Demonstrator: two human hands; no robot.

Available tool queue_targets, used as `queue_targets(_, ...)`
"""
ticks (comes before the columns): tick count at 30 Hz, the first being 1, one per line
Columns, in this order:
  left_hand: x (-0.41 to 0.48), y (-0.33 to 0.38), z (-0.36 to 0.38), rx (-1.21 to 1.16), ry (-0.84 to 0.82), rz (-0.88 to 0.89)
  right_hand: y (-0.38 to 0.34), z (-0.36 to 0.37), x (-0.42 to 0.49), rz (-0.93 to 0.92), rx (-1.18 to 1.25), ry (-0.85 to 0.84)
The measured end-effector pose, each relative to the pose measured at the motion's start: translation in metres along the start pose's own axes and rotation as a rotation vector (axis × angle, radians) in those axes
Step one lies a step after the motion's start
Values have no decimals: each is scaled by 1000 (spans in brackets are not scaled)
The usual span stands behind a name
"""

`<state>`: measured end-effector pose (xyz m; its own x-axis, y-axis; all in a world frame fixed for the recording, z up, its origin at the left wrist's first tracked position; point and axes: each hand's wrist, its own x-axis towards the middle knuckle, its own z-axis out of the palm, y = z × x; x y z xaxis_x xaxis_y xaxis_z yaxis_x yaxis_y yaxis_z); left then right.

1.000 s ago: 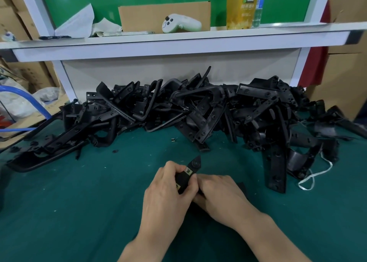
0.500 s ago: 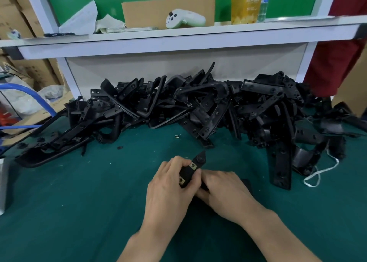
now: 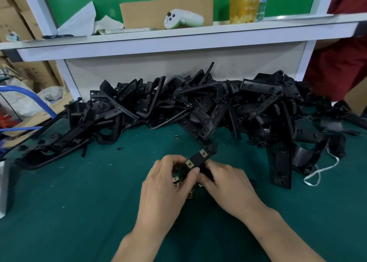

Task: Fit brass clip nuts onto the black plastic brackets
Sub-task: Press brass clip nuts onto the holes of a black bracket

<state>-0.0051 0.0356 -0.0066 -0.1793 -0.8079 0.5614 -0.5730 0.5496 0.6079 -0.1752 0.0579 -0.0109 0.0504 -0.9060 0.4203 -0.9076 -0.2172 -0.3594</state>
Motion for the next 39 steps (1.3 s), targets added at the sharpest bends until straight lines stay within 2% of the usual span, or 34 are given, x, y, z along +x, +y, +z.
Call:
queue_targets(15, -1, 1, -2, -50, -33, -1, 1, 0, 1, 1, -23, -25)
queue_targets(24, 1, 1, -4, -25, -56, 64, 1, -1, 1, 7, -20, -33)
queue_targets(39, -3, -7, 4, -143, -68, -45, 2, 1, -2, -19, -26, -61)
